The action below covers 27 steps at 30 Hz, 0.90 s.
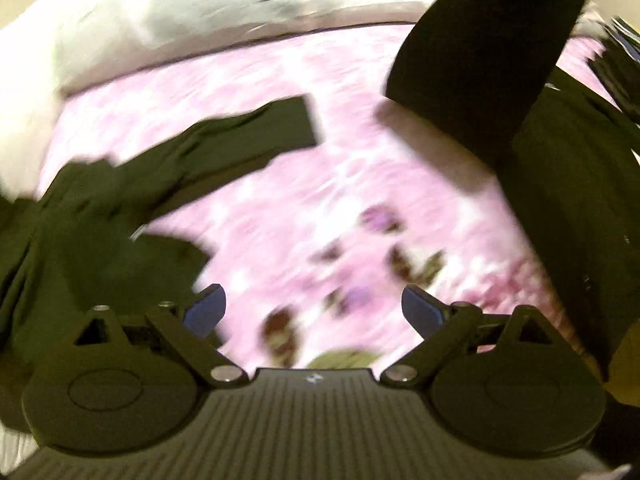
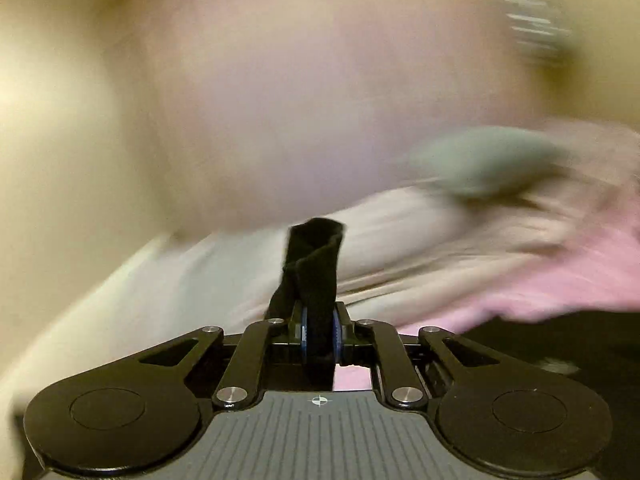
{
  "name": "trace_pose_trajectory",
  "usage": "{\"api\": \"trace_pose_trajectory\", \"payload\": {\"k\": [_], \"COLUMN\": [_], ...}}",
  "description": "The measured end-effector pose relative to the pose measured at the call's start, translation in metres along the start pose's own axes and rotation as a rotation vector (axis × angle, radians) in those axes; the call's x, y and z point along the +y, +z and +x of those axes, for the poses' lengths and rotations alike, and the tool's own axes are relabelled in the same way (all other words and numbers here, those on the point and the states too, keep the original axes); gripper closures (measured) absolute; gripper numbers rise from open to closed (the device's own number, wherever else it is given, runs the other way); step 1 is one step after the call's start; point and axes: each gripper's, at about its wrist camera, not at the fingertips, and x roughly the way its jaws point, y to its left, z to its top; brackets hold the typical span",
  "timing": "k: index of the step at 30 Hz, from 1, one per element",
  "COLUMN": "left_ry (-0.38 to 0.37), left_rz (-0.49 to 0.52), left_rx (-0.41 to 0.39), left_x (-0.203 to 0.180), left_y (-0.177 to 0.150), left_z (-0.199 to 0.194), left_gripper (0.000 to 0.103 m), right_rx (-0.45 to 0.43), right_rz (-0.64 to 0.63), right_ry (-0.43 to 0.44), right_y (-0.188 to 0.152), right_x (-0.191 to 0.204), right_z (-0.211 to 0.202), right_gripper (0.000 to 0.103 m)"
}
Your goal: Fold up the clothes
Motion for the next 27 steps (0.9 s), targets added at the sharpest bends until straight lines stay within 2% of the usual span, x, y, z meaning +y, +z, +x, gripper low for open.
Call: {"api": "trace_pose_trajectory", "payload": {"k": [2,4,5,8,12,15,18,19,21,23,27], "left_ry": [-0.005,-0.009,-0.009,-0.039,-0.049,-0.063,-0.070,-0.073,-0.079,-0.085,-0.112], "left_rz": [0.025,0.034,0.032,0.031,0.075,0.102,0.148,0.165,0.202,0.238,0.307], "left_rx": [0.001,0.021,0.039,0.090,0.130,0.123,0.130,0.135,0.138,0.131,0.125], "left_x": [-0.037,-0.077,-0.097,-0.158,-0.226,-0.259,-0.281,-0.289,-0.303,-0.316,-0.343], "left_y": [0.019,0.035,0.041,0.057,0.083,0.103,0.123,0.129,0.143,0.156,0.178], "left_z": [0.009,0.020,0.025,0.043,0.057,0.057,0.064,0.067,0.075,0.081,0.093], "left_gripper": [0.010,0.010,0.010,0.010,0.010,0.010,0.010,0.010,0.010,0.010,0.010], "right_rx": [0.019,0.089,0.139,0.257,0.319,0.270,0.268,0.281,0.308,0.329,0.231], "right_rz": [0.156,0.237,0.270,0.348,0.410,0.400,0.426,0.454,0.509,0.562,0.640], "right_ry": [-0.108,-0.172,-0.189,-0.173,-0.098,0.005,0.001,-0.038,-0.117,-0.195,-0.332], "right_y": [0.004,-0.007,-0.016,-0.039,-0.040,-0.012,-0.007,-0.012,-0.023,-0.034,-0.030], "right_x": [-0.091,-0.161,-0.195,-0.260,-0.304,-0.321,-0.346,-0.358,-0.383,-0.408,-0.461], "right_z": [0.001,0.014,0.024,0.050,0.069,0.061,0.057,0.055,0.050,0.045,0.001], "right_gripper": [0.092,0.092,0.092,0.092,0.092,0.092,0.089,0.057,0.013,0.013,0.013]}}
